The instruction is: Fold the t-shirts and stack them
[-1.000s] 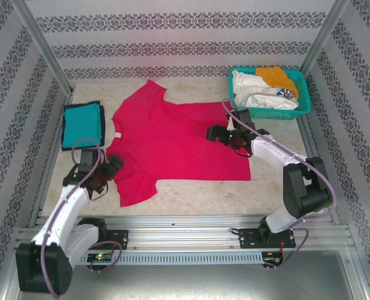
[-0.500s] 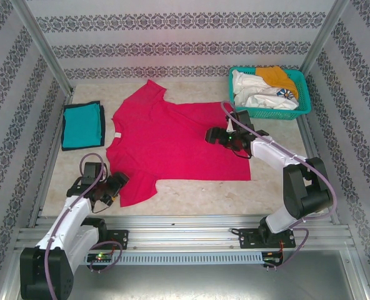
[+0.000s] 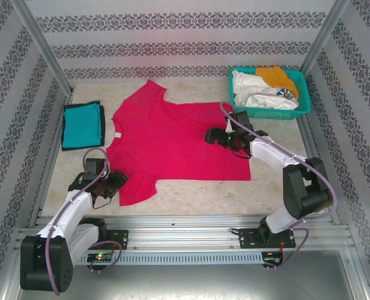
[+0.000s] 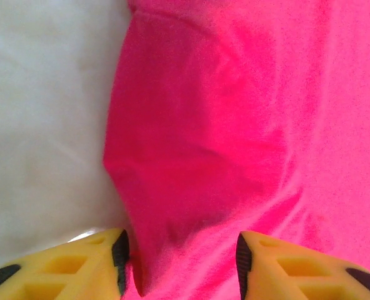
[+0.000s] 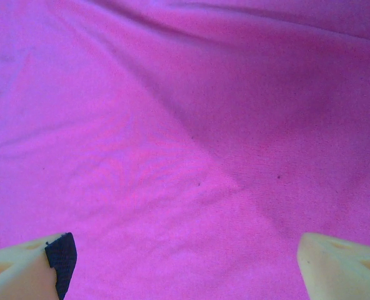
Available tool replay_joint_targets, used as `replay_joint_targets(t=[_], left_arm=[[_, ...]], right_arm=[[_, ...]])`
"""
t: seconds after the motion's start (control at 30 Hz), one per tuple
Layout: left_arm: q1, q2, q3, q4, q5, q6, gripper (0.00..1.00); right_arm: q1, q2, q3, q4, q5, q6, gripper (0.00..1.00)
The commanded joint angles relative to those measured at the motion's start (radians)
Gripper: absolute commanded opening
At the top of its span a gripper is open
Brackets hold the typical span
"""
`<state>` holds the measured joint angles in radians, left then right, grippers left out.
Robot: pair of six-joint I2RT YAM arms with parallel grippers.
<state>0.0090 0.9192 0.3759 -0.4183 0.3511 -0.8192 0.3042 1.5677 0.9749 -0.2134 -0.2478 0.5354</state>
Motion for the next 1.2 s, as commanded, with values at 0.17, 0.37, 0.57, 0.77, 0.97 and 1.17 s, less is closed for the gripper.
replay_joint_targets(t=[0.17,0.37,0.57,0.77,0.97,1.17], left_arm=[[0.019,0.015,-0.002,0.023,-0.001,0.028,0.43],[0.017,0.008,-0.036,0.018,0.031,-0.008,0.47],[0.018,-0.103,-0.099,0.004,0.070,-0.044,0.48],[0.017,-0.045,-0.089,0.074,0.033,-0.030,0.39],[0.019,-0.003,-0.061,0.086,0.037,-0.017,0.29],[0.018,-0.050,-0.050,0.024,0.024,-0.012,0.10]], right_arm=[[0.012,0.016,-0.013,0.015,0.015,0.007,0.91],[0.012,0.006,-0.012,0.008,0.025,0.001,0.91],[0.013,0.014,-0.022,0.023,0.020,0.011,0.91],[0.020,0.033,-0.012,0.031,0.003,0.019,0.91],[0.021,0.008,-0.019,0.019,0.016,0.010,0.91],[0.020,-0.005,-0.042,0.020,0.021,0.020,0.91]])
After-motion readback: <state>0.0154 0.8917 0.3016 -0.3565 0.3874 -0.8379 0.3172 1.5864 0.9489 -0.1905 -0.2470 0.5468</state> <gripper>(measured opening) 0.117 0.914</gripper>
